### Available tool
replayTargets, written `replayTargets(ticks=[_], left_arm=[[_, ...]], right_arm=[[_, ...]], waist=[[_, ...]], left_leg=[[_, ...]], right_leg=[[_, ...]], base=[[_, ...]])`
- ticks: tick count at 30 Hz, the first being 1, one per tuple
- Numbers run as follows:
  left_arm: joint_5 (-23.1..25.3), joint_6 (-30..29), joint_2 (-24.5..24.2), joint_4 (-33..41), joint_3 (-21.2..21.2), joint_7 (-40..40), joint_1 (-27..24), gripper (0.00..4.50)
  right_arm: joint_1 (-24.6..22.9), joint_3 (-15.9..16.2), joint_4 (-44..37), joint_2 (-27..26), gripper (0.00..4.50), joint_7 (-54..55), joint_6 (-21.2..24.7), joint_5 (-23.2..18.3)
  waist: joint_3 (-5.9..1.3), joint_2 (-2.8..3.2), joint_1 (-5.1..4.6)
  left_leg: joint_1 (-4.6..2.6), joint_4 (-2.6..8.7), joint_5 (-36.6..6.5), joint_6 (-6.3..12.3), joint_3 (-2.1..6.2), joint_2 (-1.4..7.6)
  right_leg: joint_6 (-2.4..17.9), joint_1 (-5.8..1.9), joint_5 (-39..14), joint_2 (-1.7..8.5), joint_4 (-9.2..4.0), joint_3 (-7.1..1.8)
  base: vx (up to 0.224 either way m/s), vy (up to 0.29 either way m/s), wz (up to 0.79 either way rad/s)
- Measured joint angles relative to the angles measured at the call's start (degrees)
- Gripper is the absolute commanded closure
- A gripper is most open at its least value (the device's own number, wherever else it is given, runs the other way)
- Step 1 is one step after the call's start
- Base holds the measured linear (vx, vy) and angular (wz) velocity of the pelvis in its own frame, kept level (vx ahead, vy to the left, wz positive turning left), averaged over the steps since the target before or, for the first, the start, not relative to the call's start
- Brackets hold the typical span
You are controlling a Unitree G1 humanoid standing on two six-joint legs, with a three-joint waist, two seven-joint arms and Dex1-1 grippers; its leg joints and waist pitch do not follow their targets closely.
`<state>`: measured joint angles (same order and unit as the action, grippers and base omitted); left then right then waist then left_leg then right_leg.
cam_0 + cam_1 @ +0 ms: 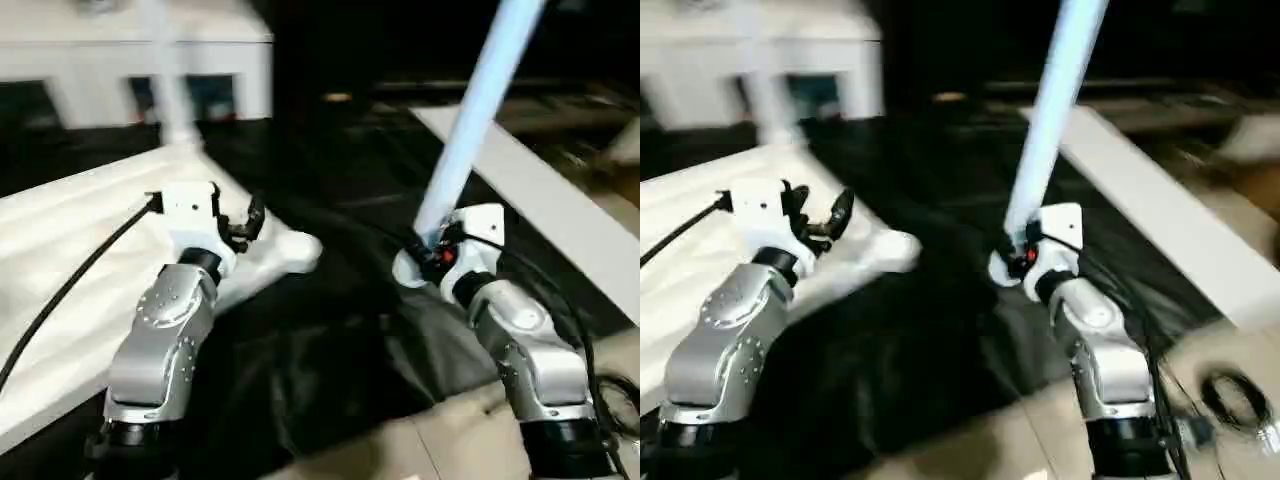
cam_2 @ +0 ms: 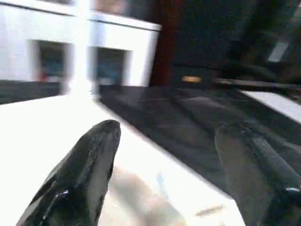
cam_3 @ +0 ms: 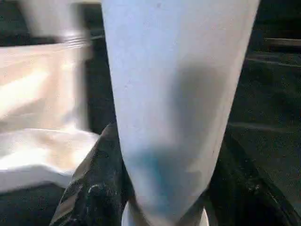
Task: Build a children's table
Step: Insert table leg to table base
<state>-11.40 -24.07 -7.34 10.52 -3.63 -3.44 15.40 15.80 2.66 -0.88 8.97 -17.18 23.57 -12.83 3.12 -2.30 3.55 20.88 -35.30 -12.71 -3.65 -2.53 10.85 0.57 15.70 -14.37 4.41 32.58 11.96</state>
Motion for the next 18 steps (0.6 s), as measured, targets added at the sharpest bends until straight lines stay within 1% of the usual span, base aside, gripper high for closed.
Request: replayTargets(ticks=[1,2,3,4,5,6,7,8,9,10,11,12,13,14,15,16,17,18], left_arm=[[0.24,-0.01,-0.22,-0.03,-0.59,0.1,-0.15,0.83],[0.47,-0.04,-0.69,-0.05,-0.83,0.15,-0.21,0.83],[0.58,-0.02,-0.87,-0.03,-1.21,0.24,-0.21,0.83],[0.73,0.0,-0.9,0.0,-1.24,0.37,-0.21,0.83],[0.95,0.02,-0.85,0.02,-1.13,0.42,-0.17,0.83],[1.05,0.04,-0.36,-0.03,-0.81,0.43,-0.17,0.83],[1.04,0.04,0.75,0.1,0.83,0.21,-0.2,0.83],[1.02,0.04,0.86,0.3,1.75,-0.02,-0.29,0.83],[1.02,0.05,0.84,0.51,1.92,-0.09,-0.26,0.83],[0.56,0.19,0.89,0.67,1.61,-0.26,-0.25,0.83],[-0.04,0.17,0.74,0.86,1.09,-0.71,-0.32,0.83],[-0.51,-0.08,-0.22,1.0,0.69,-1.87,-0.7,0.83],[-1.33,-0.68,-1.93,0.98,0.41,-3.88,-1.51,0.83],[-1.78,-1.03,-2.68,0.91,0.57,-5.86,-1.88,0.83],[-2.52,-1.14,-3.53,0.94,1.52,-8.02,-2.13,0.83],[-3.32,-1.42,-4.84,1.11,2.74,-11.45,-2.17,0.83],[-4.3,-1.93,-6.88,1.45,4.93,-15.59,-2.32,0.83],[-5.25,-2.35,-8.91,1.91,7.49,-19.43,-2.39,0.83]], right_arm=[[0.34,0.68,0.0,-0.43,2.62,-0.37,0.03,-0.06],[0.62,0.92,-0.01,-0.57,2.62,-0.64,0.02,-0.1],[0.82,1.05,-0.01,-0.56,2.62,-0.89,0.02,-0.09],[0.84,1.07,-0.02,-0.52,2.62,-1.15,0.02,-0.08],[0.82,1.1,-0.06,-0.39,2.62,-1.55,0.02,-0.08],[0.39,1.0,-0.15,0.42,2.62,-1.84,-0.04,-0.05],[-0.48,-0.16,0.09,1.03,2.62,-1.72,-0.04,-0.1],[-0.51,-1.24,0.52,0.69,2.62,-1.32,-0.03,-0.23],[-0.45,-1.92,0.52,0.27,2.62,-0.96,-0.07,-0.54],[-0.23,-2.91,0.47,-0.23,2.62,-0.63,-0.13,-1.26],[0.32,-3.35,0.45,-0.46,2.62,-0.51,-0.14,-1.63],[0.75,-3.24,0.53,-1.62,2.62,-0.43,-0.04,-2.27],[1.03,-2.06,0.41,-2.46,2.62,-0.79,0.01,-3.05],[0.99,-1.93,0.42,-2.48,2.62,-1.12,0.04,-3.5],[0.99,-2.11,0.41,-2.07,2.62,-1.44,0.04,-3.62],[0.97,-2.63,0.42,-1.41,2.62,-2.12,0.07,-4.19],[0.74,-3.26,0.42,-0.69,2.62,-3.22,0.09,-5.11],[0.46,-3.91,0.42,0.21,2.62,-4.21,0.15,-5.66]], waist=[[-0.01,-0.23,-0.13],[-0.02,-0.37,-0.39],[-0.11,-0.67,-0.57],[-0.18,-1.3,-0.9],[-0.38,-2.3,-1.24],[-0.38,-2.24,-1.34],[-0.28,-1.74,-0.22],[-0.27,-1.41,0.29],[-0.39,-1.2,0.61],[-0.56,-0.34,0.89],[-0.81,0.76,1.09],[-0.75,0.72,1.25],[-0.78,0.42,1.4],[-0.91,0.19,1.62],[-0.95,0.01,1.75],[-1.04,-0.71,1.72],[-0.95,-1.24,1.54],[-0.9,-1.45,1.64]], left_leg=[[-0.29,0.33,-0.15,0.26,1.42,-1.39],[-0.6,0.32,-0.46,0.79,2.32,-2.55],[-1.05,0.29,-0.74,1.27,2.87,-3.75],[-1.77,0.34,-1.09,1.86,3.97,-5.57],[-1.88,0.32,-1.25,2.03,4.35,-7.25],[-1.36,-0.65,-1.67,3.55,4.57,-8.09],[0.01,-4.24,-2.66,9.81,2.17,-6.84],[1.54,-7.16,-2.98,10.45,0.58,-6.17],[2.45,-7.29,-2.93,10.36,-0.54,-5.72],[2.24,-3.76,-2.28,9.27,-1.66,-4.22],[1.16,-0.77,0.42,5.46,-1.77,-2.52],[1.13,-1.61,0.37,1.8,-1.78,-2.08],[1.25,-2.54,-0.39,1.99,-1.77,-2.36],[1.36,-2.78,-0.48,2.03,-1.5,-2.86],[1.46,-2.82,-0.48,2.02,-1.42,-3.44],[1.62,-2.78,-0.47,2.01,-1.71,-4.54],[1.72,-2.73,-0.45,1.95,-2.07,-5.01],[1.72,-2.55,-0.32,1.8,-2.57,-4.93]], right_leg=[[1.07,0.33,-1.36,0.06,1.16,-0.72],[2.99,0.64,-2.76,0.01,3.09,-2.15],[3.94,1.37,-3.76,-0.01,5.27,-3.58],[3.43,2.59,-4.4,-0.12,7.27,-6.02],[1.69,3.14,-4.54,-0.08,6.73,-7.98],[-1.35,2.22,-4.5,-0.09,6.93,-8.61],[-1.46,0.72,-4.63,-0.03,5.53,-7.58],[-1.68,-0.37,-4.48,0.12,4.12,-6.39],[-1.68,-1.22,-4.23,0.34,2.76,-5.19],[-1.32,-2.54,-4.15,0.12,1.3,-3.24],[-1.35,-2.68,-4.47,-1.06,1.75,-2.96],[-1.52,-2.16,-5.24,-1.09,3.24,-3.17],[-0.76,0.14,-5.03,-1.01,7.18,-5.23],[-1.1,2.03,-3.96,-0.93,8.44,-7.09],[-2.24,3.71,-2.54,-0.63,7.82,-8.81],[-3.95,5.49,-0.83,0.51,5.06,-10.62],[-4.77,6.27,-0.04,1.05,5.23,-11.57],[-4.74,6.39,-0.02,1.1,5.52,-11.85]], base=[[0.217,0.008,0.7],[0.188,0.002,0.71],[0.165,-0.012,0.65],[0.165,-0.012,0.65],[0.126,-0.051,0.73],[0.106,-0.027,0.83],[0.106,-0.027,0.83],[0.101,-0.014,0.64],[0.105,-0.019,0.51],[0.105,-0.019,0.51],[0.146,0.021,0.26],[0.162,0.041,-0.05],[0.162,0.041,-0.05],[0.052,0.061,-0.04],[-0.139,0.091,-0.01],[-0.139,0.091,-0.01],[-0.161,0.055,0.07],[-0.072,-0.013,0.07]])
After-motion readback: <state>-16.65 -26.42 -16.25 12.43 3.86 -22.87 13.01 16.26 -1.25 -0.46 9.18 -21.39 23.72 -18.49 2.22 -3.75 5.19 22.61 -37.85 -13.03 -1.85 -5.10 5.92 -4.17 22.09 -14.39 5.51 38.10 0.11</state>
